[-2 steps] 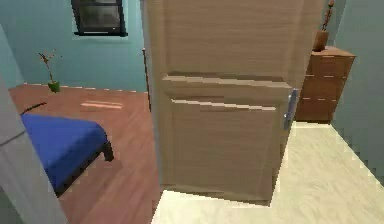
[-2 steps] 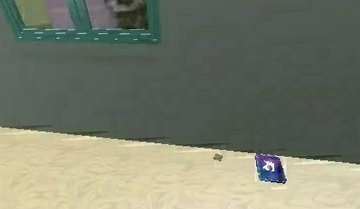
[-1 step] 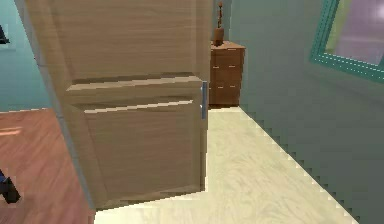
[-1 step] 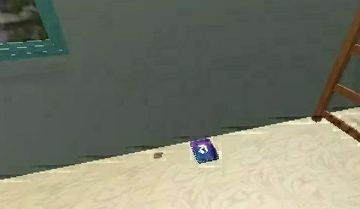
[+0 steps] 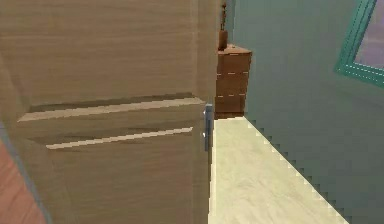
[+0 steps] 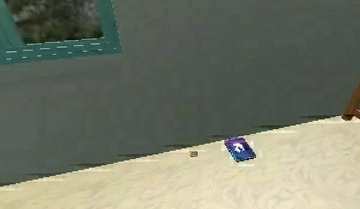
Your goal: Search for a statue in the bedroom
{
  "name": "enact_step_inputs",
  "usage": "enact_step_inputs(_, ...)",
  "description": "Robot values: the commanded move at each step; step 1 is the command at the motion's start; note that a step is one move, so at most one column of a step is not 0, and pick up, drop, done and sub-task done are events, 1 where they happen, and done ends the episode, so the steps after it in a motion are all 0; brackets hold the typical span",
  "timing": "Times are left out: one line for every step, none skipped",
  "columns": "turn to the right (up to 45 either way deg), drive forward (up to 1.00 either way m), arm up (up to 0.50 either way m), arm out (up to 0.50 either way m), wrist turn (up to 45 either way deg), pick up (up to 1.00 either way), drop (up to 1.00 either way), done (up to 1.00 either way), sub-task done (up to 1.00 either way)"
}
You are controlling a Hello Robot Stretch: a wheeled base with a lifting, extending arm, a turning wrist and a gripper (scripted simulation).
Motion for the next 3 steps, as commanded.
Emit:
enact_step_inputs(27.0, 0.0, 0.0, 0.0, 0.0, 0.0, 0.0, 0.0, 0.0)
enact_step_inputs(0.0, 0.3, 0.0, 0.0, 0.0, 0.0, 0.0, 0.0, 0.0)
enact_step_inputs(18.0, 0.0, 0.0, 0.0, 0.0, 0.0, 0.0, 0.0, 0.0)
